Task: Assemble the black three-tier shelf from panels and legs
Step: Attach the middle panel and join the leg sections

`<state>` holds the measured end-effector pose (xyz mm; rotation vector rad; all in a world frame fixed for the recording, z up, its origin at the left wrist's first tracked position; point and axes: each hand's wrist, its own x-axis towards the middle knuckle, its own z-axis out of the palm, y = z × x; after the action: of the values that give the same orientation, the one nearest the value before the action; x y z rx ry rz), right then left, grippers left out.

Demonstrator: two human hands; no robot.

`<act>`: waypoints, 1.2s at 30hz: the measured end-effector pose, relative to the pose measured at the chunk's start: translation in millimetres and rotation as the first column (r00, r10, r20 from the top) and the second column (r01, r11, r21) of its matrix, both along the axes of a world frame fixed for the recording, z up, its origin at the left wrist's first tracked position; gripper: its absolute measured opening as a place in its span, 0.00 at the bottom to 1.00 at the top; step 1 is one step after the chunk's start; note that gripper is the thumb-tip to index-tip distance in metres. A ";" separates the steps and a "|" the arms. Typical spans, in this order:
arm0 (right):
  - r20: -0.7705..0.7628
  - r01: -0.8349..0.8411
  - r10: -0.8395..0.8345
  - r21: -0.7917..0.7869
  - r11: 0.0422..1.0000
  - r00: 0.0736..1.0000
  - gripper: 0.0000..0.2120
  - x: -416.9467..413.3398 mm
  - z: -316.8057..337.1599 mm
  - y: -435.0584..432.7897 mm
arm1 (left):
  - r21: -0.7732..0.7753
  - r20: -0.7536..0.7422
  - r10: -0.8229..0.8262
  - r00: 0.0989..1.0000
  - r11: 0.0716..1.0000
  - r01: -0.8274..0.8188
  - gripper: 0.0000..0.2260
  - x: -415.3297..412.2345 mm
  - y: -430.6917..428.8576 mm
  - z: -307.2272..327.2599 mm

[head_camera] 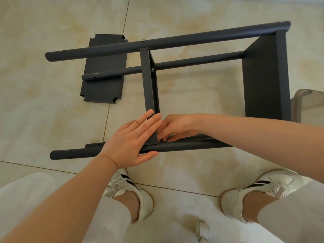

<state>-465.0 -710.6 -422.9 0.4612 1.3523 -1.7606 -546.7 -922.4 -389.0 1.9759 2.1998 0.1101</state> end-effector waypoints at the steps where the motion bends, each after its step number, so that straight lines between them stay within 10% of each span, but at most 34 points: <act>1: 0.001 -0.003 0.003 0.000 1.000 1.000 0.07 -0.5 0.2 -0.6 | -0.001 0.001 0.000 1.000 1.000 0.000 0.37 0.1 0.2 -0.2; 36: 0.036 -0.078 0.078 0.008 0.997 0.996 0.04 -10.7 3.6 2.0 | 0.002 0.042 0.000 0.999 1.000 0.000 0.37 -2.3 2.5 1.1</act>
<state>-475.6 -708.6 -419.3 0.4371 1.3365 -1.6757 -549.0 -919.9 -388.0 1.9562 2.1752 0.1529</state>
